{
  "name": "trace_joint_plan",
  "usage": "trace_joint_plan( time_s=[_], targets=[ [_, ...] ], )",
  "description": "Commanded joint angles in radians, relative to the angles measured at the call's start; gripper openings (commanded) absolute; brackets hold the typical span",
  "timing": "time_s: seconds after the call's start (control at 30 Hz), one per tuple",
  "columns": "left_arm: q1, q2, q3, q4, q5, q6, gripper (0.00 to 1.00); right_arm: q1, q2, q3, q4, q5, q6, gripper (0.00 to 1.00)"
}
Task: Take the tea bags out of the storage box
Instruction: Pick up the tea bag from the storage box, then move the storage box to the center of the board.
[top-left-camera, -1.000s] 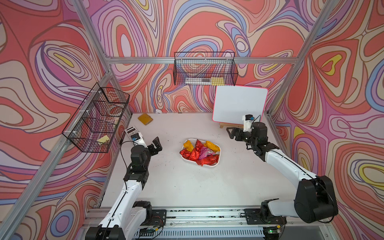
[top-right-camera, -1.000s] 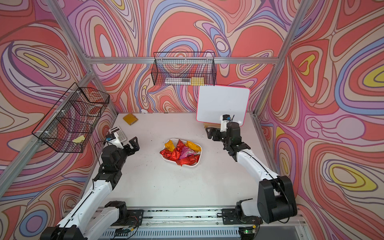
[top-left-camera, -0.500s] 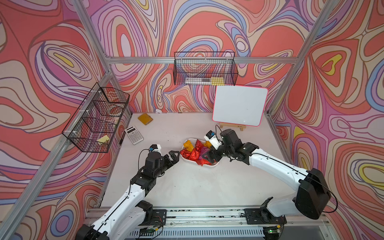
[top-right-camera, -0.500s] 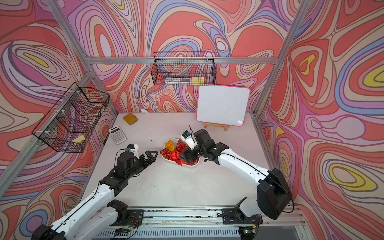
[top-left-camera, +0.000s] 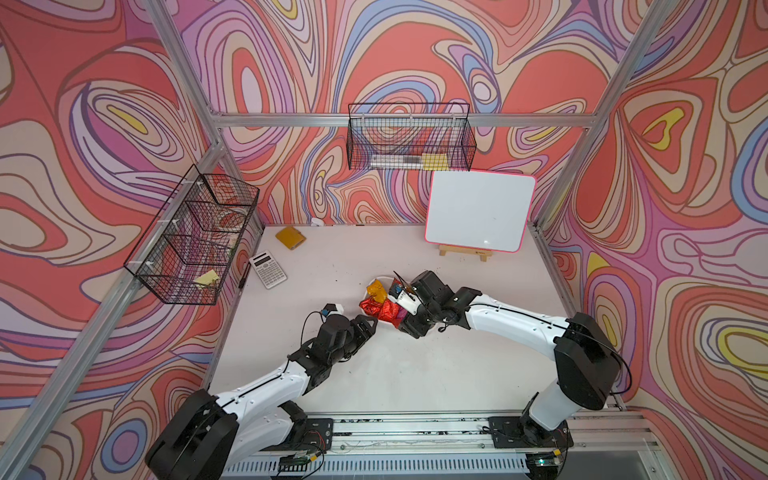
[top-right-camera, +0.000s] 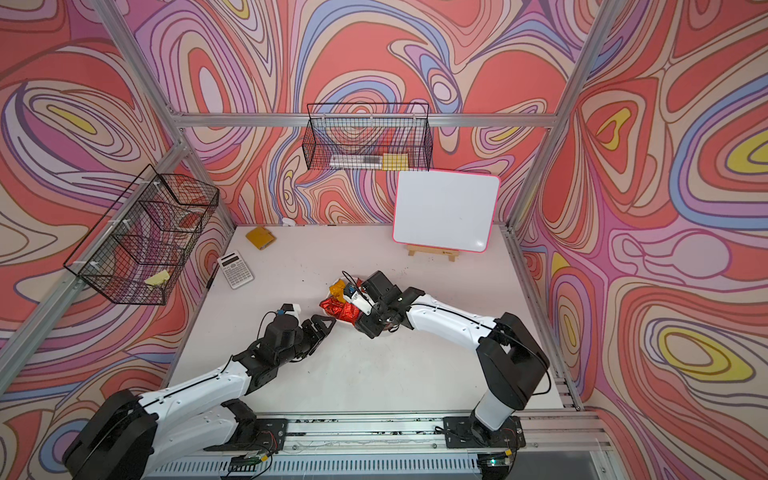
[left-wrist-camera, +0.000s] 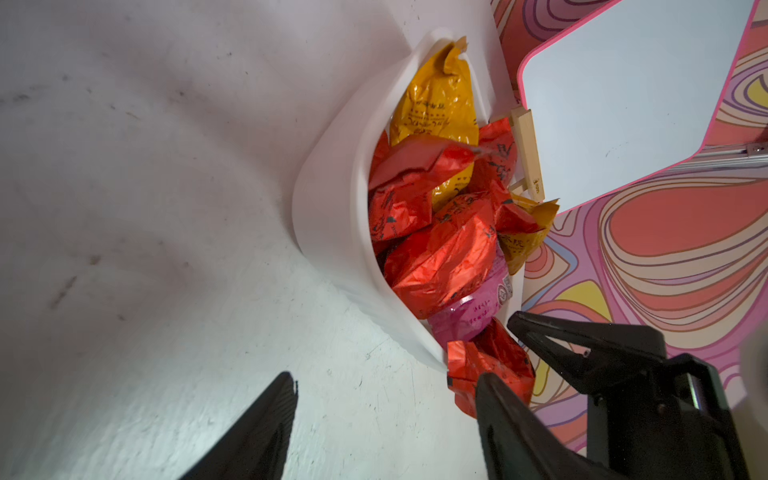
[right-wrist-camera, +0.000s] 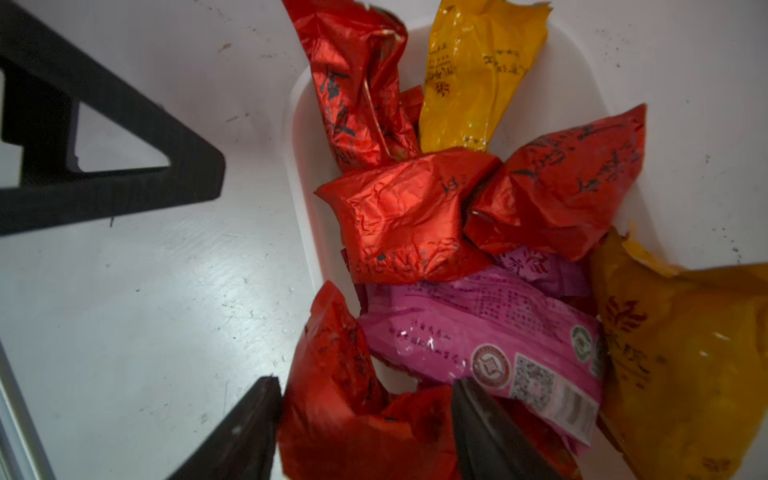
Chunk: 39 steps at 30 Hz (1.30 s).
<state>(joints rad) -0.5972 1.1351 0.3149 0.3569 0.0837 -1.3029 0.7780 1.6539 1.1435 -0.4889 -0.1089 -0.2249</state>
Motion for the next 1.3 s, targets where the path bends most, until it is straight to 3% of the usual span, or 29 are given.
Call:
trace_joint_plan(
  time_s=[0.0, 0.2, 0.37, 0.63, 0.97, 1.17, 1.27],
  targets=[
    [-0.011, 0.068, -0.004, 0.186, 0.012, -0.045, 0.6, 0.008, 0.007, 0.021, -0.013, 0.052, -0.019, 0.53],
    [-0.016, 0.145, 0.016, 0.235, 0.006, -0.05, 0.46, 0.009, -0.008, 0.014, -0.008, 0.051, -0.023, 0.26],
    [-0.018, 0.203, 0.037, 0.241, -0.01, -0.052, 0.38, 0.007, -0.038, 0.002, 0.009, 0.059, -0.017, 0.16],
    [-0.018, 0.325, 0.099, 0.311, 0.005, -0.047, 0.29, 0.007, -0.168, -0.046, 0.095, 0.078, 0.05, 0.14],
    [-0.018, 0.432, 0.216, 0.308, 0.009, 0.008, 0.27, 0.006, -0.335, -0.135, 0.148, 0.047, 0.236, 0.15],
    [-0.018, 0.432, 0.269, 0.311, 0.005, 0.037, 0.3, 0.008, -0.381, -0.204, 0.164, -0.032, 0.322, 0.14],
    [-0.018, 0.333, 0.217, 0.26, -0.059, 0.041, 0.4, 0.031, -0.383, -0.233, 0.2, -0.054, 0.337, 0.14]
  ],
)
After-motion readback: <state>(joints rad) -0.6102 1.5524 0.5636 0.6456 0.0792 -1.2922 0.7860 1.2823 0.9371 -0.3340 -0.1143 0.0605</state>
